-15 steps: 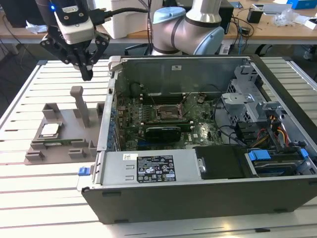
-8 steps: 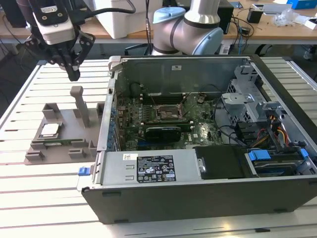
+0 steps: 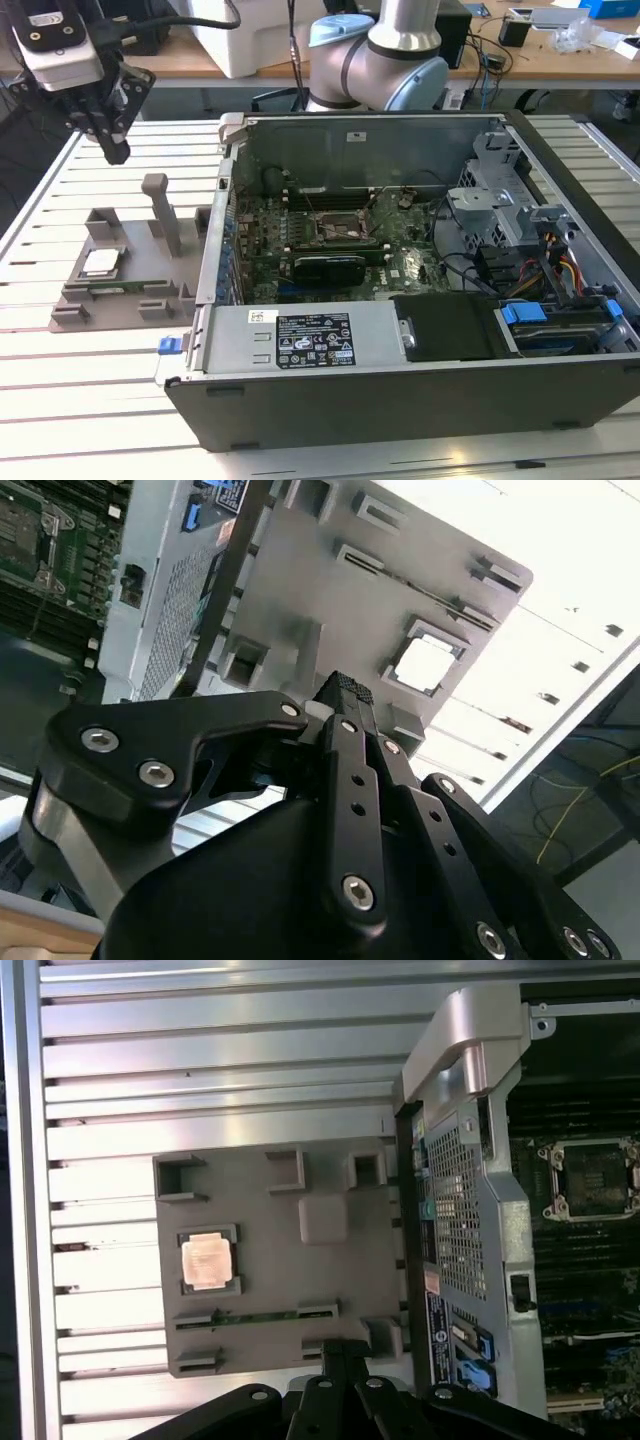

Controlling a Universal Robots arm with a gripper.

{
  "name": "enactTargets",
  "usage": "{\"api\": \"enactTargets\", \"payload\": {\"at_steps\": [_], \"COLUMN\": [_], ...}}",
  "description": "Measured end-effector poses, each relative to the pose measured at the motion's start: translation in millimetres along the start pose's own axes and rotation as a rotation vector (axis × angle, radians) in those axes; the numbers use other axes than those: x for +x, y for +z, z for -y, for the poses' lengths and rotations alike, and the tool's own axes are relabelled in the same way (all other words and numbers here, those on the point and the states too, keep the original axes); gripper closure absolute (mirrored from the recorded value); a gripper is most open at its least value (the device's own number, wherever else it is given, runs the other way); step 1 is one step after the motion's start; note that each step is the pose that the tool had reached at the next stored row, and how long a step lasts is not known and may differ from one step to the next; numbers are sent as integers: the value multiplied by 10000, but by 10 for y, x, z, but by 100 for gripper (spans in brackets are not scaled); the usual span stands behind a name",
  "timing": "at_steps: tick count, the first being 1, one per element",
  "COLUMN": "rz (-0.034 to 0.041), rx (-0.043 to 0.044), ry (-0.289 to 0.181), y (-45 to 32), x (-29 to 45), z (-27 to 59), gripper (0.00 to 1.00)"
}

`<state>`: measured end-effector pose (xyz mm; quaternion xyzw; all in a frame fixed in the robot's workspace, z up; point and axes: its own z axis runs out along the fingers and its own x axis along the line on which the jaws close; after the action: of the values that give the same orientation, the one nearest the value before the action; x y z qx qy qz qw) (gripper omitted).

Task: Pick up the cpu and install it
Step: 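Reach for the cpu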

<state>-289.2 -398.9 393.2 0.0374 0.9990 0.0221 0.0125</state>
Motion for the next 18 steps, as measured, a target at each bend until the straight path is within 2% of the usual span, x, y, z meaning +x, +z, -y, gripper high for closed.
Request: {"api": "enactTargets", "payload": {"at_steps": [9,18], "rz": [0,0], "rx": [0,0], "ry": [0,1], "y": [-6,-11], "x": [252,537], "z": [19,40], "gripper": [89,89]}}
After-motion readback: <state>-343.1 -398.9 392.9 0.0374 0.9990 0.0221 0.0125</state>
